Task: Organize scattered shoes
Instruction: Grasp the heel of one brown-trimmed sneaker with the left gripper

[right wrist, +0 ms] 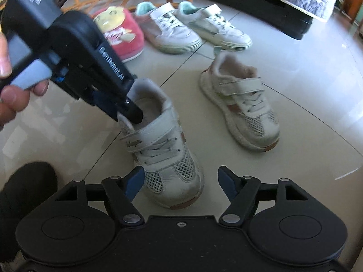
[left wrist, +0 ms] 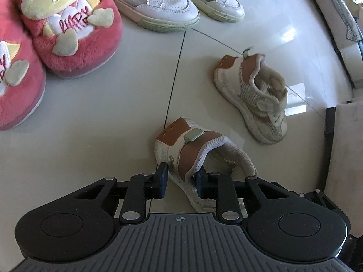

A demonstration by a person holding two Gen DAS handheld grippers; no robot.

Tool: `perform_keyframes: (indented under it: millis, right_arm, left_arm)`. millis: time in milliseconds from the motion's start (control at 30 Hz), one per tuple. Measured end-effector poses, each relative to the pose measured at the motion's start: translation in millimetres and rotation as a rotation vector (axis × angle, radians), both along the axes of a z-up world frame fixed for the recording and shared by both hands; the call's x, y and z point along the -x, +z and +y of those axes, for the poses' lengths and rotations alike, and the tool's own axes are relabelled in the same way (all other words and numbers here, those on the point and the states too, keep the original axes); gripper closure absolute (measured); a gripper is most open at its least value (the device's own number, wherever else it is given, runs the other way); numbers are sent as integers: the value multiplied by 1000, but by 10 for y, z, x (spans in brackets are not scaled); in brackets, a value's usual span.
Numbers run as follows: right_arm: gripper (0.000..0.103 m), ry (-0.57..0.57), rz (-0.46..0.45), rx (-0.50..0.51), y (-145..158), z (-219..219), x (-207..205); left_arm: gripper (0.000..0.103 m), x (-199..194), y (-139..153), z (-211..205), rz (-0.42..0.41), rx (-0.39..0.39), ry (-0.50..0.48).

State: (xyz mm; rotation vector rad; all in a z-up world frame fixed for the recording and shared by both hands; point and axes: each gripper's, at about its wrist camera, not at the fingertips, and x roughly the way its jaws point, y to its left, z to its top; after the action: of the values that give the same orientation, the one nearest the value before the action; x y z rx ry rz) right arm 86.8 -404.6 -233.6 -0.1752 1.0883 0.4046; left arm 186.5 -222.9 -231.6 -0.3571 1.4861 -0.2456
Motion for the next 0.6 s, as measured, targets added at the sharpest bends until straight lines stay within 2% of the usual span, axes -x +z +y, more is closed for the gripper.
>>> perform_keyframes:
  millis: [267, 400, 600]
  right_arm:
    - [24, -10, 46, -33, -28, -18, -10]
    - [23, 24, 30, 10, -52, 49, 41]
    - [23, -12, -2, 34, -22, -2, 32]
  left_arm:
    - [72, 84, 3, 71, 36, -3, 33]
    - [70, 131, -1, 83, 48, -9, 41]
    - [68, 172, -14, 131, 67, 4, 64]
